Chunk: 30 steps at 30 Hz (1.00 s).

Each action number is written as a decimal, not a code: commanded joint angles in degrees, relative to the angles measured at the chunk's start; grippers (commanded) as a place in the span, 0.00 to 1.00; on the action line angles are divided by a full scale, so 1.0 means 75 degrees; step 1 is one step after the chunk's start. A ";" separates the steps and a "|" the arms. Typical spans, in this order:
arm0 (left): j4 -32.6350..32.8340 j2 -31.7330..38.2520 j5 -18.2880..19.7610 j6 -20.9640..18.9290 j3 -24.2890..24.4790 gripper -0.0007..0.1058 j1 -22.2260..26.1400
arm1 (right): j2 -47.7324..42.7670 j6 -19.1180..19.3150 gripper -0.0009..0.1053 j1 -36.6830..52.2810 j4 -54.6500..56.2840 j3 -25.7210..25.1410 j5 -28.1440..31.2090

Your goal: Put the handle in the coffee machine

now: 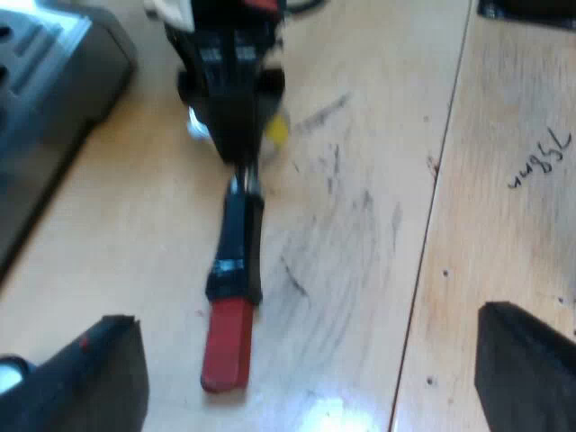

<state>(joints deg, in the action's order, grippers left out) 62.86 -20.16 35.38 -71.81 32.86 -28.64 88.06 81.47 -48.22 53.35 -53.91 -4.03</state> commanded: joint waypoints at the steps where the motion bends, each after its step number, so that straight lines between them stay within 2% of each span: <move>1: -0.0025 -0.0549 0.0065 0.0254 -0.0008 0.72 -0.0002 | -0.0100 0.0021 0.01 -0.0021 0.0429 -0.0659 -0.0129; 4: -0.0025 -0.1134 0.0065 0.0640 -0.0008 0.72 -0.0002 | -0.0100 0.0021 0.01 -0.0021 0.0683 -0.0955 -0.0129; 6: -0.0059 -0.1642 0.0016 0.1252 -0.0008 0.72 -0.0002 | -0.0100 0.0021 0.01 -0.0068 0.0801 -0.1119 -0.0129; 9: -0.0268 -0.2174 -0.0169 0.1586 -0.0008 0.72 -0.0002 | -0.0100 0.0021 0.01 -0.0273 0.0832 -0.1243 0.0001; 13: -0.0763 -0.2763 -0.0322 0.1586 -0.0008 0.72 -0.0002 | -0.0147 0.0007 0.01 -0.0652 0.0819 -0.1262 0.0117; 16: -0.1033 -0.2985 -0.0344 0.1586 -0.0008 0.72 -0.0002 | -0.0229 -0.0304 0.01 -0.0886 0.0819 -0.1262 0.0225; 18: -0.1068 -0.2989 -0.0344 0.1586 -0.0008 0.72 -0.0002 | -0.0243 -0.0336 0.01 -0.0907 0.0819 -0.1262 0.0259; 20: -0.1069 -0.2989 -0.0344 0.1586 -0.0008 0.72 -0.0002 | -0.0416 -0.0784 0.01 -0.0949 0.0819 -0.1262 0.0478; 30: -0.1745 -0.2989 -0.0308 0.1586 -0.0540 0.72 -0.0002 | -0.0964 -0.1015 0.01 -0.0949 0.0819 -0.1262 0.0538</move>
<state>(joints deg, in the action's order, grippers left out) 50.75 -42.81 32.90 -59.97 28.82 -28.64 81.98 74.11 -55.44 59.80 -62.56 0.32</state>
